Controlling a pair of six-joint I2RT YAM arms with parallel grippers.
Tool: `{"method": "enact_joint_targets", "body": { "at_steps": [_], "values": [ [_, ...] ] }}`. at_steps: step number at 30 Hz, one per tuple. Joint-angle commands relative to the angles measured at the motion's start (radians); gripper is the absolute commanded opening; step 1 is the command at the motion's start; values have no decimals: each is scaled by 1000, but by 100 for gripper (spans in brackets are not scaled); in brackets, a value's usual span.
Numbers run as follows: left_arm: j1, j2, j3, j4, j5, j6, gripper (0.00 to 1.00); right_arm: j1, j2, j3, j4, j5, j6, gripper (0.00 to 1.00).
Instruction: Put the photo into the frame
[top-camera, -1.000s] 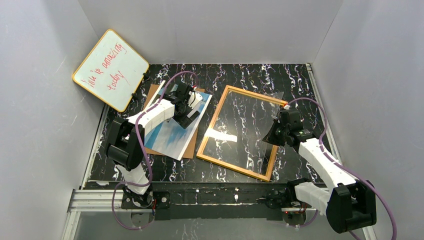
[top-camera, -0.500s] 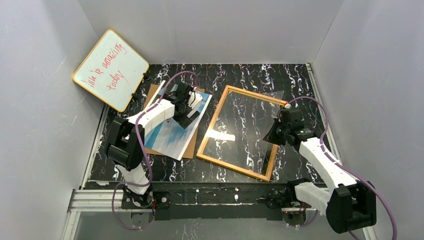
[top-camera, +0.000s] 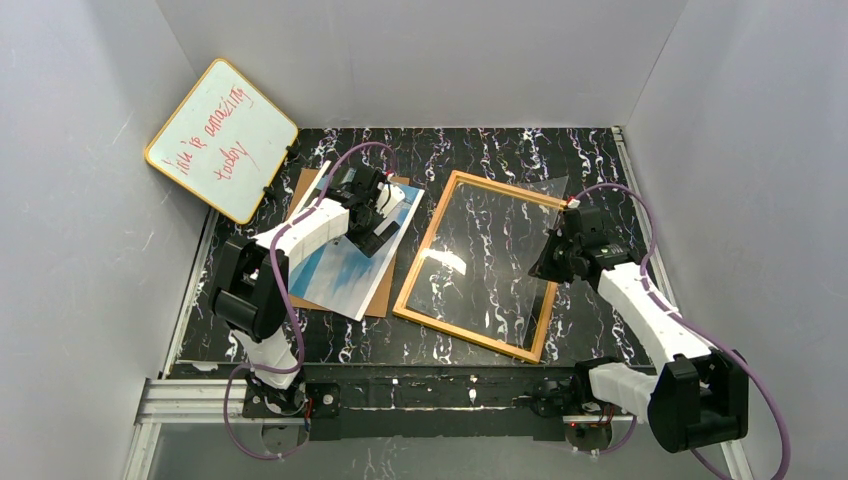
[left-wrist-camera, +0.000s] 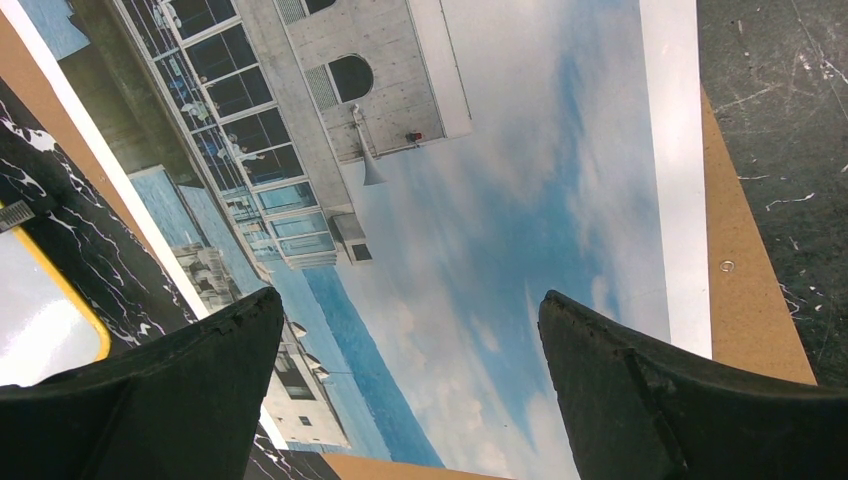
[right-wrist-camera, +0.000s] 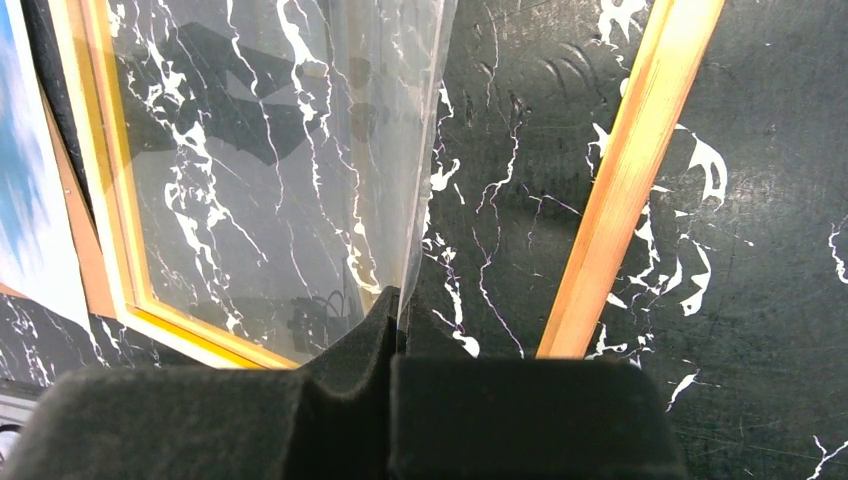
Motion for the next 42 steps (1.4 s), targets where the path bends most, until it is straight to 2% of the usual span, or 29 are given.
{"method": "enact_joint_targets", "body": {
  "at_steps": [1,18,30,42],
  "values": [
    [1,-57,-2,-28,10,2,98,-5,7,56,-57,-17,-53,1],
    [2,-59,-7,-23,16,1,98,-8,51,125,-124,-110,-123,1],
    [1,-59,-12,-21,16,-1,98,-10,61,162,-161,-106,-138,1],
    [1,-61,-20,-19,20,3,98,-16,62,148,-126,-142,-137,1]
  ]
}}
